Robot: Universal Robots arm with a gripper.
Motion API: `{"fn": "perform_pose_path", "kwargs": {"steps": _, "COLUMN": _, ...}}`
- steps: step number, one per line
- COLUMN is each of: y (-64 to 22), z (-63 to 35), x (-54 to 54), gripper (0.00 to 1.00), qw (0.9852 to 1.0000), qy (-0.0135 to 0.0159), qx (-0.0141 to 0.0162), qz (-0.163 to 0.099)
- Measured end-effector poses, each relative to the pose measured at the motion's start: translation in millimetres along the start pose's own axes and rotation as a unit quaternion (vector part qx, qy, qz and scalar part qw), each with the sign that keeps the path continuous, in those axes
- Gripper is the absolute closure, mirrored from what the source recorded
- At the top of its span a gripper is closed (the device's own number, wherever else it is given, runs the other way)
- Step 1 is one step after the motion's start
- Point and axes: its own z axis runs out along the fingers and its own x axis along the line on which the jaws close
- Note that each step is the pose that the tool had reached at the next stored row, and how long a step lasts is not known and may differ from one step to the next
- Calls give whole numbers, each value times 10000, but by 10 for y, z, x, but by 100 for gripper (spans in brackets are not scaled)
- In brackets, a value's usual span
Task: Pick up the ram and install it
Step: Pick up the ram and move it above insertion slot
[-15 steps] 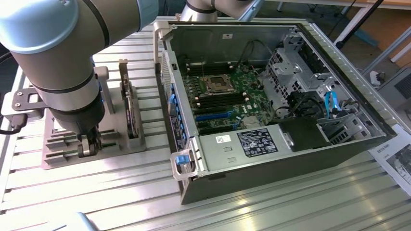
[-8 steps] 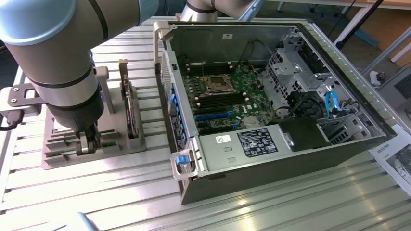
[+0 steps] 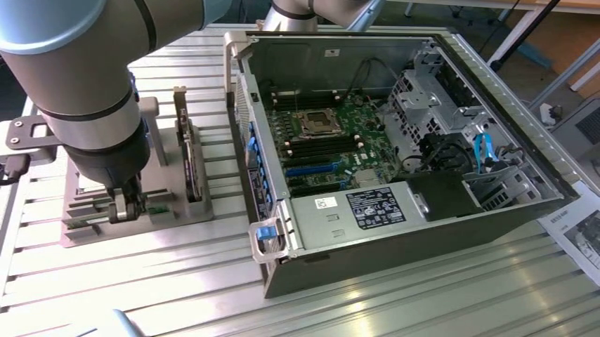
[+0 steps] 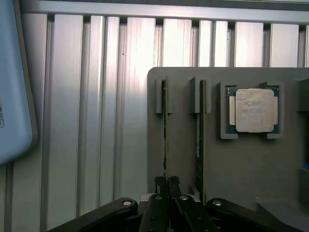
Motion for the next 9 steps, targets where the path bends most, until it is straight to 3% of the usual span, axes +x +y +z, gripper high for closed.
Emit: {"fn": "perform_pose_path", "kwargs": {"steps": 9, "y": 2, "z": -160, "x": 0, "gripper": 88, "qw": 10000, "qy": 0, "qx": -2, "qz": 0}}
